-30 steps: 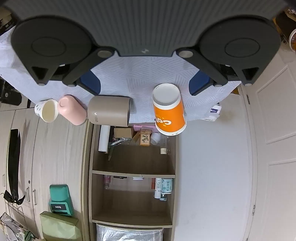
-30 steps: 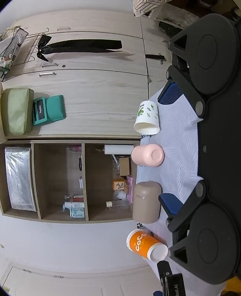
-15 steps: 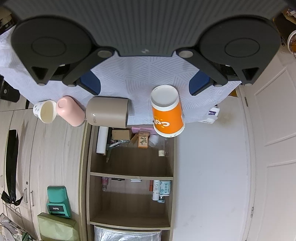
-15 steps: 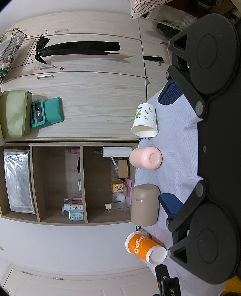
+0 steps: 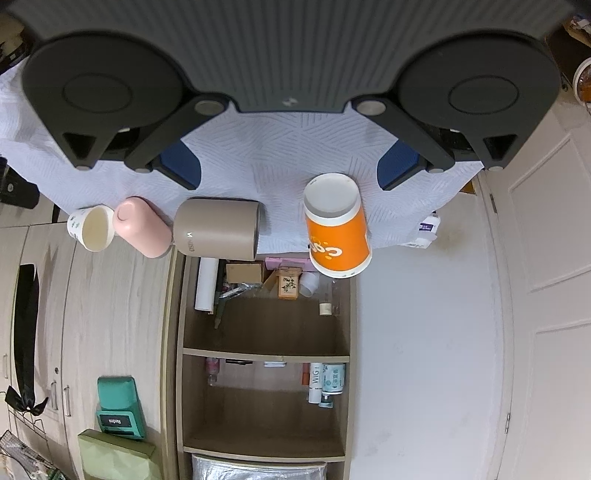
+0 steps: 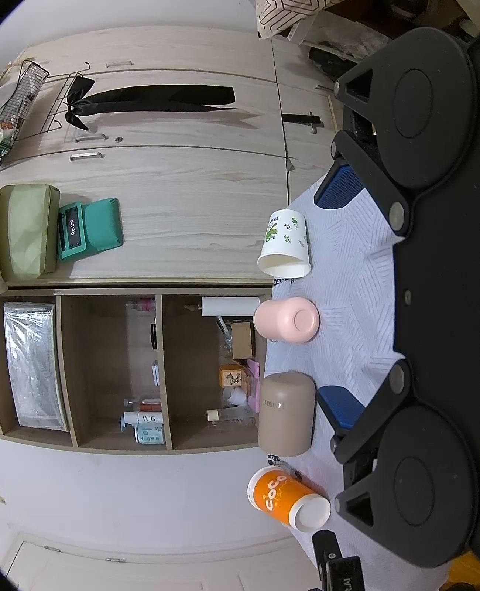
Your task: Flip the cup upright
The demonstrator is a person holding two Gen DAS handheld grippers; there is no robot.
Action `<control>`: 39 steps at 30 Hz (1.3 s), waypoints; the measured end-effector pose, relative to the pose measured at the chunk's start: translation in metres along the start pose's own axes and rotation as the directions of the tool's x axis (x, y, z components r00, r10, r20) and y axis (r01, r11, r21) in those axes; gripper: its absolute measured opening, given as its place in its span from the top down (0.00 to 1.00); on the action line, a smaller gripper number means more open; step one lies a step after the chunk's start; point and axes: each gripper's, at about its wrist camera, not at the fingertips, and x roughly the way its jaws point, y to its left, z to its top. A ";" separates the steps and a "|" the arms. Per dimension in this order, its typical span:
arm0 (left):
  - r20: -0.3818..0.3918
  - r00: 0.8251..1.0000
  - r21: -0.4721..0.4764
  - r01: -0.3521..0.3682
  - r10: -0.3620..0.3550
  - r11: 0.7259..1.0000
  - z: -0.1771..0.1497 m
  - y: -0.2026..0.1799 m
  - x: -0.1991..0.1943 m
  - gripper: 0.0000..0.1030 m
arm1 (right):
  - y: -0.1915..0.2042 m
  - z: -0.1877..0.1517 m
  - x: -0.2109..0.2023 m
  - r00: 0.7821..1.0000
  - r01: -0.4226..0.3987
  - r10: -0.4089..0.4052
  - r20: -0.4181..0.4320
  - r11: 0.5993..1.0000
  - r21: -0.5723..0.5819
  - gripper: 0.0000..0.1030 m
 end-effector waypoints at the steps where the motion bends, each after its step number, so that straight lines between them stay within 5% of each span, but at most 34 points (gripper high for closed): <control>1: 0.002 1.000 0.002 0.000 0.000 1.000 0.000 0.000 -0.001 0.00 | 0.000 0.000 0.000 1.000 0.000 0.000 0.000 1.000 0.000 0.00; 27: 0.035 0.999 0.019 0.028 -0.028 0.999 0.001 0.000 -0.011 0.00 | -0.002 -0.002 0.004 1.000 0.000 0.000 -0.014 1.000 0.014 0.00; 39: -0.040 0.999 0.034 0.029 -0.027 0.999 0.012 -0.004 0.001 0.00 | -0.006 0.000 0.017 0.997 -0.042 0.043 -0.060 0.999 0.024 0.00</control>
